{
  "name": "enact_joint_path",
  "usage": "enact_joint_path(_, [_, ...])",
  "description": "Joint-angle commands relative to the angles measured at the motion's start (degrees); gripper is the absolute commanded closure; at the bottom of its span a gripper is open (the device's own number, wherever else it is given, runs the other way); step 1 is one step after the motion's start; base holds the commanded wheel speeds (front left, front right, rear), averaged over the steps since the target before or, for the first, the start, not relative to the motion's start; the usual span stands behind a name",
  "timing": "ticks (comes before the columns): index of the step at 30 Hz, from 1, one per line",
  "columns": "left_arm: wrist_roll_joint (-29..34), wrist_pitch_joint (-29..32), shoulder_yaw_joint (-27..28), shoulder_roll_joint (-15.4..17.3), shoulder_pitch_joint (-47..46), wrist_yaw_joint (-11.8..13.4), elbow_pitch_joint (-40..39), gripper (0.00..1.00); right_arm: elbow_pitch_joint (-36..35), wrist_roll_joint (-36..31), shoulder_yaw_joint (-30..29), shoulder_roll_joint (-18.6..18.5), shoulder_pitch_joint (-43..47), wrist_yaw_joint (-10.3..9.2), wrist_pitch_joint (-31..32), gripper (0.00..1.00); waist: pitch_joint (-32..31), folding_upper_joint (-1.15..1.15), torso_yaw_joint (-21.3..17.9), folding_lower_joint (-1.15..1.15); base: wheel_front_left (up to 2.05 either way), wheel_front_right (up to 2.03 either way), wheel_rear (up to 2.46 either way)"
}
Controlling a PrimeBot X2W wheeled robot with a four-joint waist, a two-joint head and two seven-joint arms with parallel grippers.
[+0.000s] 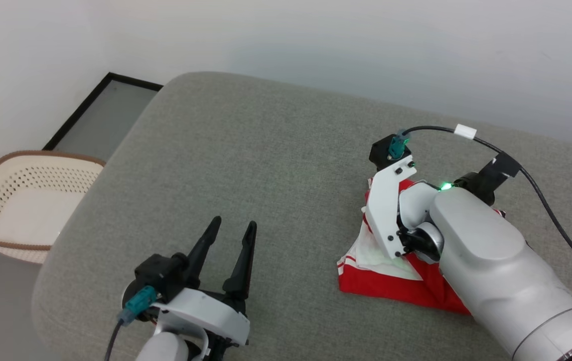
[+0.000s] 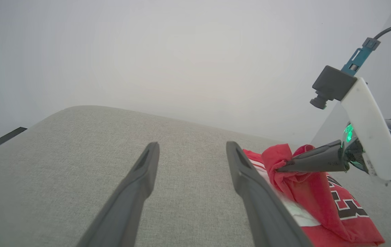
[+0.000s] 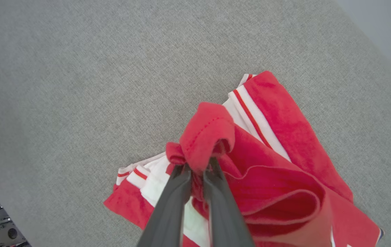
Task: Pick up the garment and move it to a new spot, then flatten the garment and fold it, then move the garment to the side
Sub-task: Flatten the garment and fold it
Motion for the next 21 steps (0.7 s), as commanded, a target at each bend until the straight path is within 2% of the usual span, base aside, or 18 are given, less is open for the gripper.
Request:
enact_joint_path(1, [-0.4, -0.1, -0.1, 0.1, -0.3, -0.1, 0.1, 0.00, 0.2, 0.4, 1.0, 0.2, -0.6, -0.10, -0.1, 0.36, -0.1, 0.00, 0.0, 0.00, 0.00, 0.00, 0.00])
enact_joint_path(2, [-0.5, -0.1, -0.1, 0.2, -0.3, -0.1, 0.1, 0.00, 0.4, 0.5, 2.3, 0.1, -0.8, -0.10, -0.1, 0.00, -0.2, 0.00, 0.0, 0.00, 0.00, 0.00, 0.00])
enact_joint_path(8, [-0.6, -0.1, 0.1, 0.4, 0.4, -0.1, 0.3, 0.00, 0.1, 2.7, 7.7, -0.6, -1.7, -0.10, -2.5, 0.00, -1.2, 0.00, -0.2, 0.00, 0.00, 0.00, 0.00])
enact_joint_path(13, [-0.3, -0.1, 0.1, 0.7, 0.9, -0.1, 0.5, 0.00, -0.5, 6.9, 11.0, -0.5, -3.2, -0.10, -1.7, 0.00, -2.2, 0.00, -0.9, 0.00, 0.00, 0.00, 0.00])
enact_joint_path(16, [-0.1, -0.1, 0.4, 0.8, 1.3, -0.1, 0.4, 0.00, -2.6, 10.4, 12.3, -0.6, -4.3, -0.10, -1.9, 0.00, -2.9, 0.00, -1.5, 0.00, 0.00, 0.00, 0.00])
enact_joint_path(21, [0.4, -0.1, 0.9, 1.2, 2.0, -0.1, 0.0, 0.00, -8.2, 14.9, 15.0, -2.5, -6.7, -0.10, -5.8, 0.00, -3.7, 0.00, -3.2, 0.00, 0.00, 0.00, 0.00])
